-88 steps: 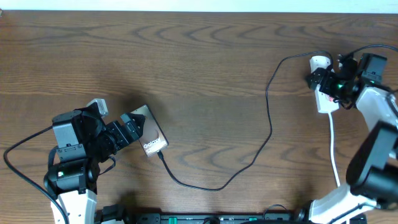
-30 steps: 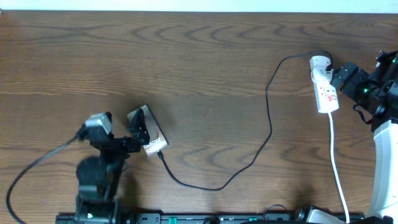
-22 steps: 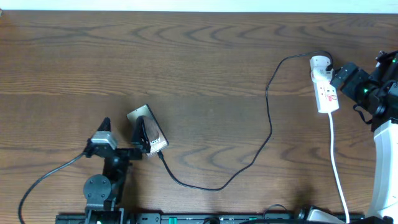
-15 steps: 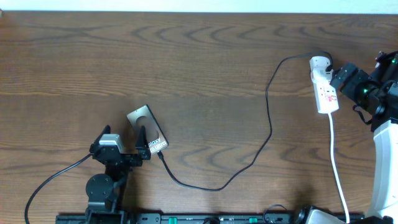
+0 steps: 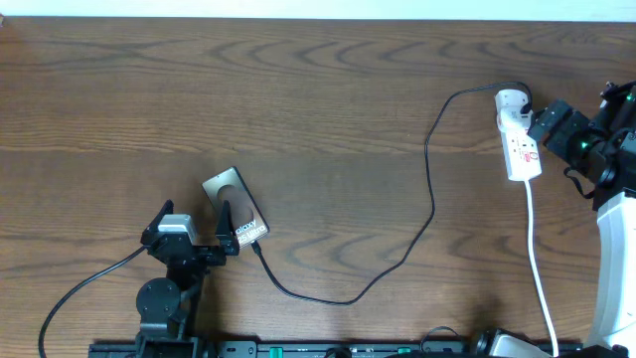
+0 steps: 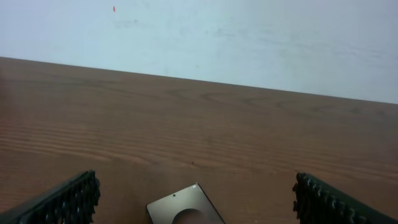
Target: Plug charger to phone and switch on socket
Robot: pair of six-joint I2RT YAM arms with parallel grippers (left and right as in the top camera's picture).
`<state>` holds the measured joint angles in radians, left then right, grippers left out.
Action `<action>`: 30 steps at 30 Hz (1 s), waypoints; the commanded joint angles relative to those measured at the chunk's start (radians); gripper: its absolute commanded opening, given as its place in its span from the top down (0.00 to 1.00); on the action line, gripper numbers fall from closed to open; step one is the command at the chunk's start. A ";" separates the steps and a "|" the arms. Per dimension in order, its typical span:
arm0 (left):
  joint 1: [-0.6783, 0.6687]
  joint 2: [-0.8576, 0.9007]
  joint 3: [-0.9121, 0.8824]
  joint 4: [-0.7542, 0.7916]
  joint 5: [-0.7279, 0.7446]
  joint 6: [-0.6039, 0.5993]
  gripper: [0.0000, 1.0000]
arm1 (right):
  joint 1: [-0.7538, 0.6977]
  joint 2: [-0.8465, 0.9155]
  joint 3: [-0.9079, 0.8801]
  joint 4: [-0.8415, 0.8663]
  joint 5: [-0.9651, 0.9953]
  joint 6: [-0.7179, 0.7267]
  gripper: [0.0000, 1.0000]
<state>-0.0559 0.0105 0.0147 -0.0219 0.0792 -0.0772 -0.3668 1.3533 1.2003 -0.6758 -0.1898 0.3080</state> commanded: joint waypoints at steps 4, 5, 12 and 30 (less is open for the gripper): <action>0.003 -0.005 -0.011 -0.043 0.013 0.013 0.02 | 0.003 -0.005 0.003 0.001 0.000 0.013 0.01; 0.003 -0.005 -0.011 -0.043 0.013 0.013 0.02 | 0.003 -0.005 0.003 0.001 0.000 0.013 0.01; 0.003 -0.005 -0.011 -0.043 0.013 0.014 0.02 | 0.003 -0.005 0.003 0.001 0.000 0.013 0.01; 0.003 -0.005 -0.011 -0.043 0.013 0.013 0.02 | 0.005 -0.013 -0.005 0.002 0.106 0.012 0.01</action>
<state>-0.0559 0.0105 0.0147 -0.0219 0.0792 -0.0772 -0.3668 1.3533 1.2003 -0.6731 -0.1547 0.3080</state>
